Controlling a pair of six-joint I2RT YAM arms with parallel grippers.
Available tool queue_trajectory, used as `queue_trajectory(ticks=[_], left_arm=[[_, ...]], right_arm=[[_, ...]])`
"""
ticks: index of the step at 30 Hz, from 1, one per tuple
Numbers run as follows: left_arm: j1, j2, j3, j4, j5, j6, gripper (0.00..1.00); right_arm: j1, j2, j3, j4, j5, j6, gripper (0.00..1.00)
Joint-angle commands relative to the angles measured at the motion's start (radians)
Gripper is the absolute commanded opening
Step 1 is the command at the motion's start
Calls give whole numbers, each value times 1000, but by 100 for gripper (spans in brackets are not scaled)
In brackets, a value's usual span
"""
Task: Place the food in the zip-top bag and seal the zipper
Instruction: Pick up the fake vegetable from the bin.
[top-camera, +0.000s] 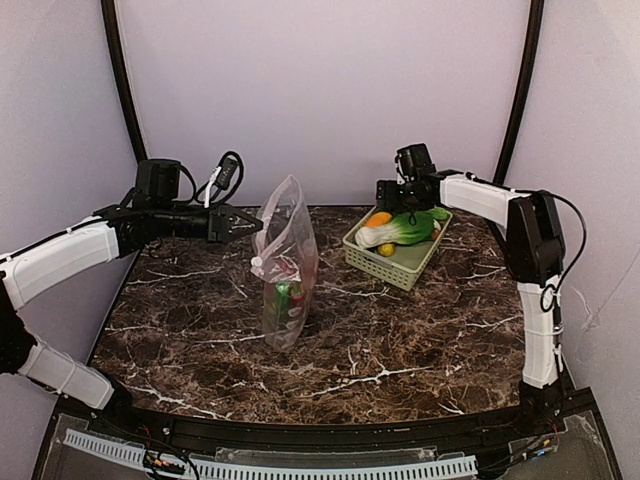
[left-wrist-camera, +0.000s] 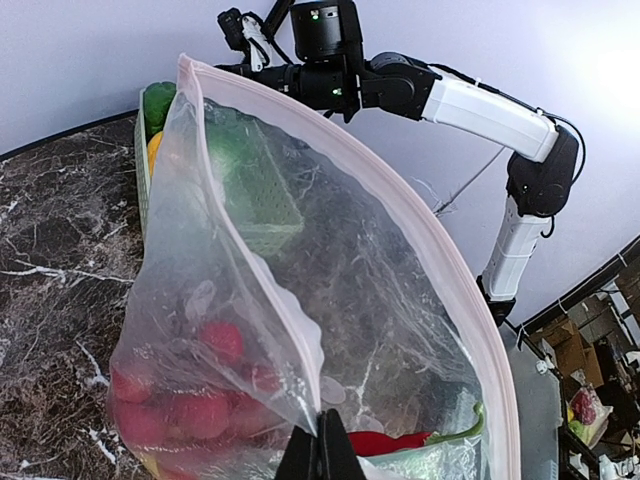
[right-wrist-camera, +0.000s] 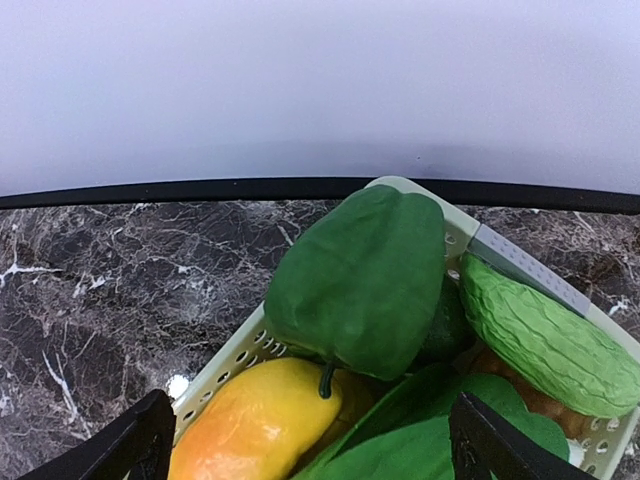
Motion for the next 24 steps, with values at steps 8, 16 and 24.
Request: queue_trajectory(ticks=[8,16,24], left_arm=[[11,-29,-28,40,16,-16,1],[12,-34,-30,37,13,-17,1],[12,-32,-33,37,11,-24,1]], right_arm=[[-14,177,172,8,81,26,88],[-24,224,202,7,51,43,71],[-27,194,186,27,43,19,53]])
